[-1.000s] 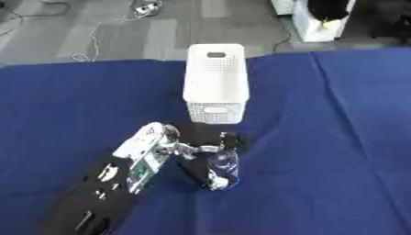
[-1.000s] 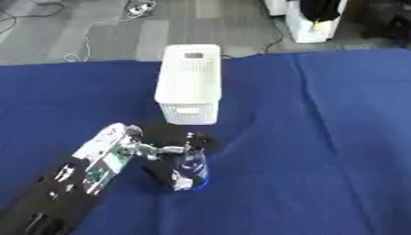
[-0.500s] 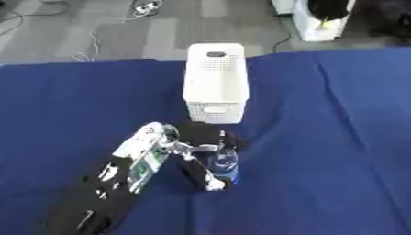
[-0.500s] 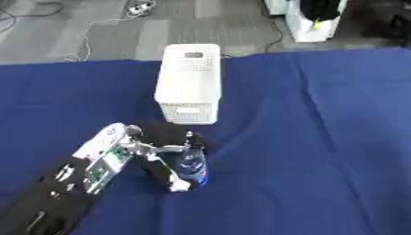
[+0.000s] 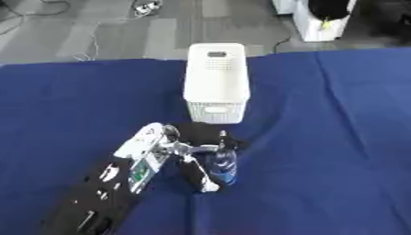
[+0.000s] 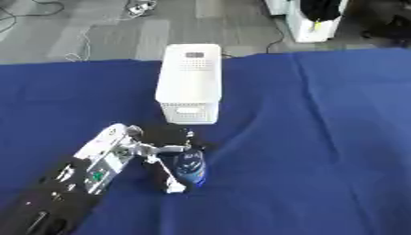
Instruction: Pick up objects on the table and place them in the box.
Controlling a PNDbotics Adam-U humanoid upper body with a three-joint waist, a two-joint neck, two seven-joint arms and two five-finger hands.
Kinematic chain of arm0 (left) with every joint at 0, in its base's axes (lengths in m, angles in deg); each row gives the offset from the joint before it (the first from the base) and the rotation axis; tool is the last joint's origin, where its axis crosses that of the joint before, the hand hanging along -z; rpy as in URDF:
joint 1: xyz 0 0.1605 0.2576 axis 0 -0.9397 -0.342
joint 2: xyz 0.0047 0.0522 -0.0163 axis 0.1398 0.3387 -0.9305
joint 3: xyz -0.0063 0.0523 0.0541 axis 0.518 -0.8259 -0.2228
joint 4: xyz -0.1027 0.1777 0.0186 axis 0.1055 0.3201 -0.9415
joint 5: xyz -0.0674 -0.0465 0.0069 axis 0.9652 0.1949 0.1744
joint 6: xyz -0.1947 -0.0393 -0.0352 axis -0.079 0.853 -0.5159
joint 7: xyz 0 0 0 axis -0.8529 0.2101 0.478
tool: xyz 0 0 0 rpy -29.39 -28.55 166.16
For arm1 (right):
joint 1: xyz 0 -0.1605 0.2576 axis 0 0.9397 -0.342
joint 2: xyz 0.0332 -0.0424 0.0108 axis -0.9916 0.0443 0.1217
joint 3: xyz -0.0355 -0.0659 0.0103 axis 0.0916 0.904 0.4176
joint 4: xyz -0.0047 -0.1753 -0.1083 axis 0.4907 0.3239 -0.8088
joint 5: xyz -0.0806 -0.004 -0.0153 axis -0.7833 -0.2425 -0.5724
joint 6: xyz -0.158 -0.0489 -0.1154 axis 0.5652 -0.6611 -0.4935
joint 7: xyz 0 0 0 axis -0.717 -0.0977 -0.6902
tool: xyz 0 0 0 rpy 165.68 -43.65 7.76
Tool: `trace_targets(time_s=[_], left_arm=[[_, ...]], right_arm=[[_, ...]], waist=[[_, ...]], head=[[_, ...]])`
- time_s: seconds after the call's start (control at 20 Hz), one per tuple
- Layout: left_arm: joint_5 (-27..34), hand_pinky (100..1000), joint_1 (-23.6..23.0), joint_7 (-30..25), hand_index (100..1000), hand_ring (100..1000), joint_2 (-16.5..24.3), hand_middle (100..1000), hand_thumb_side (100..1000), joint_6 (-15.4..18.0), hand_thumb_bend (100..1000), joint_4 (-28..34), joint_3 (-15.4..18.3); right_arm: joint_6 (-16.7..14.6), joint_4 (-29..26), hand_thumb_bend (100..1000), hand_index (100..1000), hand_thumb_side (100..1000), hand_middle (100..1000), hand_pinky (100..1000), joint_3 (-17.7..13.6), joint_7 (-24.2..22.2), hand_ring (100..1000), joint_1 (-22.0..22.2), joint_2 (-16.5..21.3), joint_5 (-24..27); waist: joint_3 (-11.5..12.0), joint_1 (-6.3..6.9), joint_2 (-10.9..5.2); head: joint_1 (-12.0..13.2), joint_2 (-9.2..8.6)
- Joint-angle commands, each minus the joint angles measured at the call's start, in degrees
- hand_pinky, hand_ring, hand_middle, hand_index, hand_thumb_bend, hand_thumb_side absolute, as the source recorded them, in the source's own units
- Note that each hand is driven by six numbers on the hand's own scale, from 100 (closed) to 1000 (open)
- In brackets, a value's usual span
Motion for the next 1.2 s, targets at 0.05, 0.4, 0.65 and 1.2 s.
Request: trace_targets(time_s=[0.05,0.4,0.65,1.2], left_arm=[[-1.2,100,-1.3,-0.3,320,100,1.5,128,249,1.0,100,-2.1,-0.1],[1.8,100,-1.8,4.7,224,100,1.8,100,244,2.3,100,-2.8,-0.4],[6.4,100,-1.9,5.6,213,100,1.9,100,244,2.8,100,-3.0,-0.4],[13.2,100,-1.7,4.6,211,100,3.3,100,245,0.6,100,1.8,-0.4]], right_arm=[[0.0,-0.8,100,873,1000,822,903,-0.6,-0.1,829,-0.8,1.2,-0.3],[-0.1,-0.7,100,873,1000,817,903,-0.6,-0.2,824,-0.7,1.2,-0.3],[-0.1,-0.6,100,873,1000,814,904,-0.6,-0.2,821,-0.7,1.2,-0.3],[-0.2,-0.4,100,873,1000,808,904,-0.5,-0.5,816,-0.5,1.2,-0.3]], waist=[[0.1,-0.46,-0.21],[0.2,-0.58,-0.10],[0.2,-0.71,-0.04],[0.4,-0.82,-0.06]], head=[[-0.4,-0.21],[-0.4,-0.18],[-0.4,-0.12],[-0.4,-0.10]])
